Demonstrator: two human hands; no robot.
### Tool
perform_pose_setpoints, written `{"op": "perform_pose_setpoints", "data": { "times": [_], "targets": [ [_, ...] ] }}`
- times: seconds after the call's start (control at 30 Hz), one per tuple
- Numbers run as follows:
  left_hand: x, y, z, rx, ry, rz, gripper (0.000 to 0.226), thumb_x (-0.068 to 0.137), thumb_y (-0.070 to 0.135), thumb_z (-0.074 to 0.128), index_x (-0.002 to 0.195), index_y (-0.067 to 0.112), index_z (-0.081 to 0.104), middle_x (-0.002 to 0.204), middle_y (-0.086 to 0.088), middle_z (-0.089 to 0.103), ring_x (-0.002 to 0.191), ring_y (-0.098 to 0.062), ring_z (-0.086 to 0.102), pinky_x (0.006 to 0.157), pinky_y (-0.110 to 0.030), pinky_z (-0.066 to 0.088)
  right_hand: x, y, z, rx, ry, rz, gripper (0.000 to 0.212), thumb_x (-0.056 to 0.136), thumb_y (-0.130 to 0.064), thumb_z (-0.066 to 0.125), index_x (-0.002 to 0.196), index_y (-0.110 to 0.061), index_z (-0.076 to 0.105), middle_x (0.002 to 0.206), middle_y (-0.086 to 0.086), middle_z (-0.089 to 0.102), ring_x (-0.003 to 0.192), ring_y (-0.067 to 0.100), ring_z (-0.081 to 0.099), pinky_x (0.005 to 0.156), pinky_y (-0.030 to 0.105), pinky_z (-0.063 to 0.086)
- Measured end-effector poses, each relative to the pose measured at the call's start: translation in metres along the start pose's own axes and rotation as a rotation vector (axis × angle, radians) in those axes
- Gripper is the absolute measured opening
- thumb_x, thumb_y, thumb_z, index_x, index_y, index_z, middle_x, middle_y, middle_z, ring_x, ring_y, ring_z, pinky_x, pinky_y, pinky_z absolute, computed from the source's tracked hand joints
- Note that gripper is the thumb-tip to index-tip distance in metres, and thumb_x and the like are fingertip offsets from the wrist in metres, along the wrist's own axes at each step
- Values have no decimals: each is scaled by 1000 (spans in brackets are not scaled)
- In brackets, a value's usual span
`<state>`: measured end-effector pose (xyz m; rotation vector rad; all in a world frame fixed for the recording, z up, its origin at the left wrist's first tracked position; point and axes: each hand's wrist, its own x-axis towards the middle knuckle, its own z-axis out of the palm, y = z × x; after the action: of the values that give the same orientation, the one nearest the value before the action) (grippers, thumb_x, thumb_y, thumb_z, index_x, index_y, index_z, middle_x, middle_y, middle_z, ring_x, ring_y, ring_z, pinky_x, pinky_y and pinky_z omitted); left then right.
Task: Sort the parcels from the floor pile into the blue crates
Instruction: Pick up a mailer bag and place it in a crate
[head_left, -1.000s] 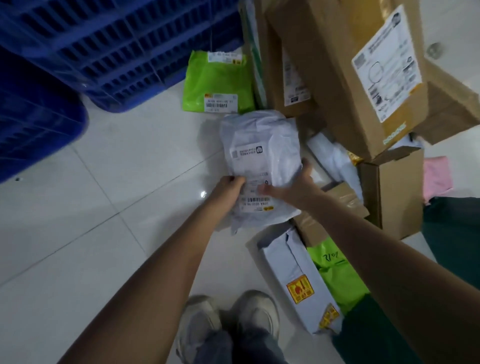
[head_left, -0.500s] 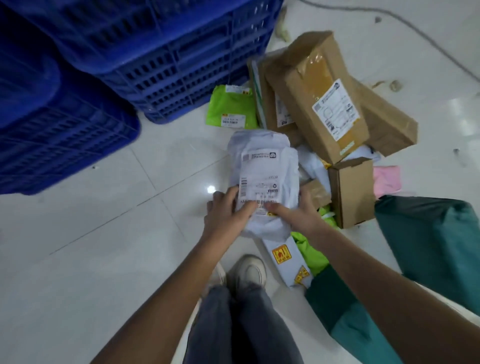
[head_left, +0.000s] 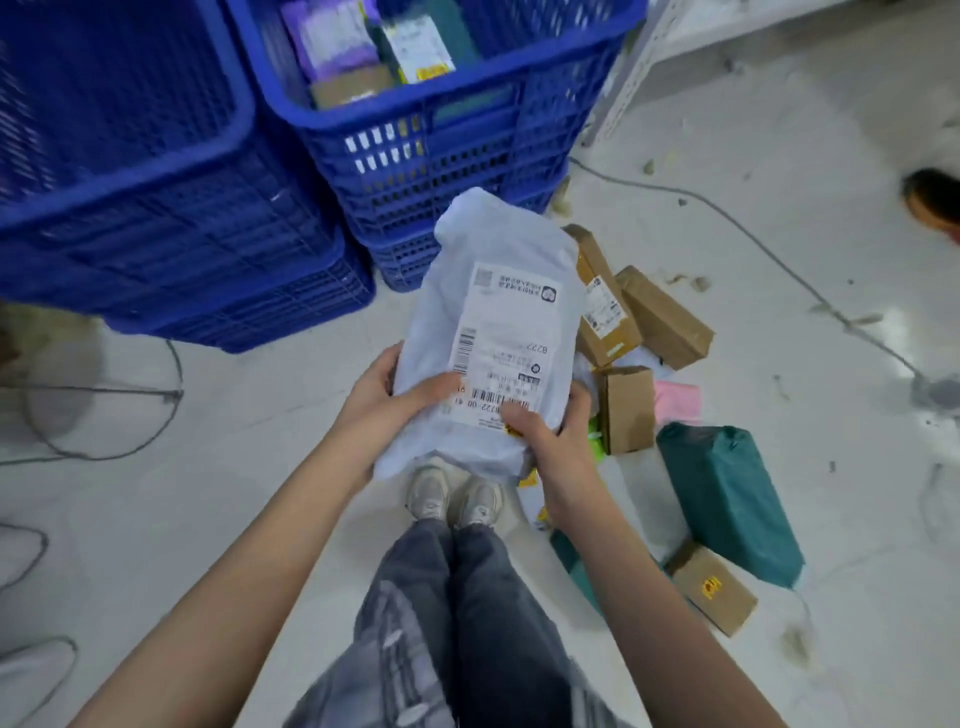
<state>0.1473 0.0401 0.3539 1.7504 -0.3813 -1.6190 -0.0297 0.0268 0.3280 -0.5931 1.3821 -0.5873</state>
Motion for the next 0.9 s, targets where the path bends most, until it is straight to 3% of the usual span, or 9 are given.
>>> {"op": "perform_pose_setpoints", "data": {
  "times": [0.07, 0.17, 0.27, 0.37, 0.53, 0.6, 0.73, 0.83, 0.9],
  "targets": [
    [-41, 24, -15, -145, -65, 24, 30, 83, 27, 67, 109, 14, 61, 111, -10, 67, 92, -21, 68, 66, -28, 55, -35, -24, 12, 39, -14, -39, 91, 43, -44, 80, 121, -27, 37, 118, -3, 59, 96, 8, 66, 70, 23, 55],
    [-90, 41, -37, -263, -269, 103, 63, 71, 39, 72, 126, 16, 54, 125, -11, 62, 106, -26, 64, 78, -33, 54, -80, -54, 29, 92, -50, -33, 81, 49, -38, 81, 118, -30, 39, 121, 0, 59, 102, 20, 65, 84, 41, 56],
    [-134, 53, -41, -264, -301, 224, 89, 52, 58, 81, 130, 29, 50, 128, 2, 62, 114, -21, 61, 89, -41, 52, -112, -82, 46, 223, -30, -22, 57, 75, -21, 73, 120, -23, 40, 125, 7, 57, 103, 24, 63, 87, 45, 54],
    [-169, 57, -27, -209, -76, 447, 93, 45, 53, 86, 127, 37, 44, 124, 16, 62, 118, -8, 57, 93, -35, 52, -142, -110, 68, 317, -63, 25, 33, 81, -27, 68, 108, -28, 49, 112, 1, 63, 91, 19, 67, 62, 32, 58],
    [-187, 78, 0, -316, 352, 579, 67, 70, -8, 73, 106, 35, 36, 109, 10, 59, 85, 10, 65, 64, -9, 52, -175, -128, 113, 172, -32, -106, 69, 70, -27, 78, 127, -12, 43, 116, 1, 62, 98, 14, 65, 68, 24, 56],
    [-186, 89, -10, -356, 409, 581, 66, 71, -6, 73, 108, 33, 35, 108, 11, 59, 86, 10, 66, 64, -9, 53, -180, -137, 130, 114, -69, -127, 65, 69, -31, 79, 119, -16, 39, 110, -6, 59, 95, 8, 63, 69, 21, 55],
    [-187, 109, -60, -469, 450, 597, 74, 69, 5, 77, 127, 21, 34, 126, 2, 57, 112, -12, 61, 94, -35, 53, -181, -140, 160, 29, -261, -138, 44, 78, -30, 71, 109, -20, 40, 106, -4, 63, 94, 10, 67, 81, 34, 57],
    [-180, 122, -119, -550, 421, 580, 86, 55, 27, 75, 132, 18, 38, 128, -3, 60, 112, -17, 62, 89, -36, 53, -179, -141, 193, -21, -393, -141, 34, 77, -38, 67, 98, -22, 44, 87, -8, 68, 80, 7, 69, 64, 22, 55],
    [-172, 130, -161, -572, 365, 600, 89, 55, 27, 71, 136, 13, 37, 130, -4, 59, 115, -18, 61, 87, -32, 54, -168, -148, 223, -35, -412, -118, 33, 75, -40, 61, 93, -17, 47, 82, -5, 66, 82, 12, 67, 68, 27, 56]
  ]
}}
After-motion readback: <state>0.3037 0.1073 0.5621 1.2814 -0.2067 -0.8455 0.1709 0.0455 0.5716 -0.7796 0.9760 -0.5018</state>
